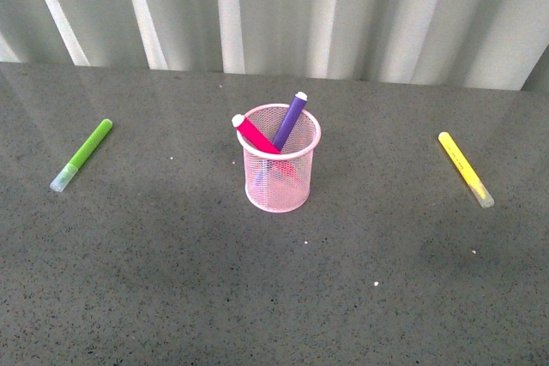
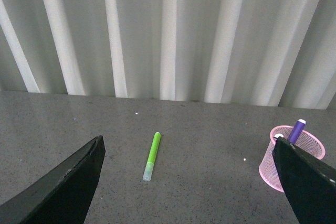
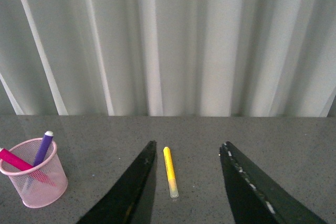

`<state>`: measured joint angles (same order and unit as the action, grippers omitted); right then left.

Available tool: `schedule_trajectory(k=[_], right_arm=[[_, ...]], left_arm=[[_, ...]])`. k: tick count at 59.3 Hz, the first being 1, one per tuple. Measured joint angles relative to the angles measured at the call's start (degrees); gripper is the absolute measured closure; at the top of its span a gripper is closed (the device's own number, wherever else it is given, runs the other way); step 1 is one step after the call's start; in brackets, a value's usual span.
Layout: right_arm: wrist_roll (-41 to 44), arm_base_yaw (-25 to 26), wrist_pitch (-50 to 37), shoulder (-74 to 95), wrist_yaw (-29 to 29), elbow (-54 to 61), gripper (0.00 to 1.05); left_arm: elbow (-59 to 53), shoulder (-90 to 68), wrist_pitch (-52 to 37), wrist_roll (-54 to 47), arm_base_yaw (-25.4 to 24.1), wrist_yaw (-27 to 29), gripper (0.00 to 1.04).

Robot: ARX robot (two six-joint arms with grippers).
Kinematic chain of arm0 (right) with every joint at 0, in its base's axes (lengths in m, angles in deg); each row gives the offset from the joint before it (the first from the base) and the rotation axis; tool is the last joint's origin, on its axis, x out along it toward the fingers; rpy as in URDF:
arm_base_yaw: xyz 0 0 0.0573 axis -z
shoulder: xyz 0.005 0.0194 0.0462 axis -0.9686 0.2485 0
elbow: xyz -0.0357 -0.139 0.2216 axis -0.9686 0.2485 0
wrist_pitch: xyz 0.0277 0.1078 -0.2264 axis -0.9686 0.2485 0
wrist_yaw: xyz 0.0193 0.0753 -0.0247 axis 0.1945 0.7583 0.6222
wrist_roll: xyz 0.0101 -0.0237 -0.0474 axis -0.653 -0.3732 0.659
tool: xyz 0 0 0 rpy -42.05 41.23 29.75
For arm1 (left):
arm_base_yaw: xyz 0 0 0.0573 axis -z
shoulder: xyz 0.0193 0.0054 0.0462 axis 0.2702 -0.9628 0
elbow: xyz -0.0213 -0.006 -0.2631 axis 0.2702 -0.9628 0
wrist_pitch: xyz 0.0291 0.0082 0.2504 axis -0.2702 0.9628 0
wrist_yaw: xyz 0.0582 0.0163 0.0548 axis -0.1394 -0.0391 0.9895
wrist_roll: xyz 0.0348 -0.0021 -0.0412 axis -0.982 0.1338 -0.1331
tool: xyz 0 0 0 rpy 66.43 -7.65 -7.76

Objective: Insert purple and pink pens into pink cup

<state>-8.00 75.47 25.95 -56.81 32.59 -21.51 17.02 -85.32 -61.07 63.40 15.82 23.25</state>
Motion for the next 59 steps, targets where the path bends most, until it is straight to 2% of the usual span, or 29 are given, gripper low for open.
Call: schedule_trajectory(k=[19,59], right_arm=[[0.0,0.0,0.0,0.0,0.0,0.0,0.06],[0.0,0.0,0.0,0.0,0.0,0.0,0.07]], left_arm=[[0.0,0.0,0.0,0.0,0.0,0.0,0.07],[0.0,0.0,0.0,0.0,0.0,0.0,0.07]])
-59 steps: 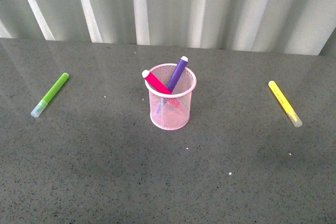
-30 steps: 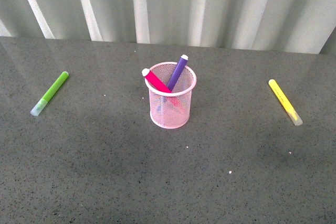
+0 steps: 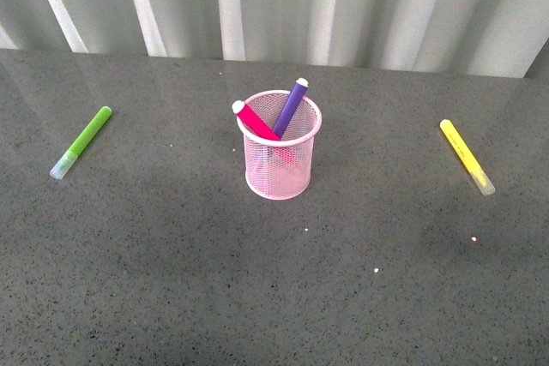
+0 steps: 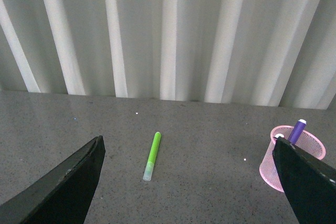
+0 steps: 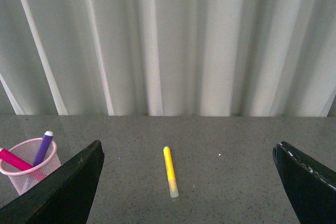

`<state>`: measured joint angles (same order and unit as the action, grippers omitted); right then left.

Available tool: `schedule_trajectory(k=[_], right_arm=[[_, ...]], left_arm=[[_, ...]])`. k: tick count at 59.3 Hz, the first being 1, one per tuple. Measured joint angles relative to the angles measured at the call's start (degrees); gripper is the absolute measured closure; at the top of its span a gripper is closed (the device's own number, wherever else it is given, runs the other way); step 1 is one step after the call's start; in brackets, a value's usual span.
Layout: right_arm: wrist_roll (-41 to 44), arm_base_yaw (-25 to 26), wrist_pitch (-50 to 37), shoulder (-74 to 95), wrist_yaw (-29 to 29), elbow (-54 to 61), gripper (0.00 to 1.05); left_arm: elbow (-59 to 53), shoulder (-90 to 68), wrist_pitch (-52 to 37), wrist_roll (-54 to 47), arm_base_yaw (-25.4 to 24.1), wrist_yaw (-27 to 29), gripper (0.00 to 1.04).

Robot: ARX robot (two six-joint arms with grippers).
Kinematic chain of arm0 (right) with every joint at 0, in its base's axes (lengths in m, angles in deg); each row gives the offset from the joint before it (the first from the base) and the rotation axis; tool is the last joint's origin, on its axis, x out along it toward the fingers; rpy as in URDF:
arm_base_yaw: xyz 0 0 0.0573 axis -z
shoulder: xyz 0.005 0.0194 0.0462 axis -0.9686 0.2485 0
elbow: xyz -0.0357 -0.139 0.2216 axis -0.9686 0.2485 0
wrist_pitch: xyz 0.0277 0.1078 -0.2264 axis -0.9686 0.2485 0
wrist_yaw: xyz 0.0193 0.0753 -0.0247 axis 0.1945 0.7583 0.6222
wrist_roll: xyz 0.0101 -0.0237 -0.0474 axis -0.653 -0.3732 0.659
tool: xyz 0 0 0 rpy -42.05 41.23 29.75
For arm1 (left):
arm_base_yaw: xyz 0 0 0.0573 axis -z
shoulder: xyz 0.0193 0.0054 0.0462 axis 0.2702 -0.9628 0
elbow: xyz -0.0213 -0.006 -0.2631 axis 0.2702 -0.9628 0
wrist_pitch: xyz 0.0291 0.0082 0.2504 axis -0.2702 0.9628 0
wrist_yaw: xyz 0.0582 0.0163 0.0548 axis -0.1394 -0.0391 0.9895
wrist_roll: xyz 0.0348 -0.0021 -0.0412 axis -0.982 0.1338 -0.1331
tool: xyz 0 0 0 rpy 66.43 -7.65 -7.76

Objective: Insert purple and pink pens into pink cup

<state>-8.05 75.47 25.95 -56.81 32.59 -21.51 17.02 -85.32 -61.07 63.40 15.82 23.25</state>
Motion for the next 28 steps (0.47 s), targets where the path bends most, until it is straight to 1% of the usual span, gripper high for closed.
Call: schedule_trajectory(k=[28], right_arm=[[0.0,0.0,0.0,0.0,0.0,0.0,0.07]], left_arm=[[0.0,0.0,0.0,0.0,0.0,0.0,0.07]])
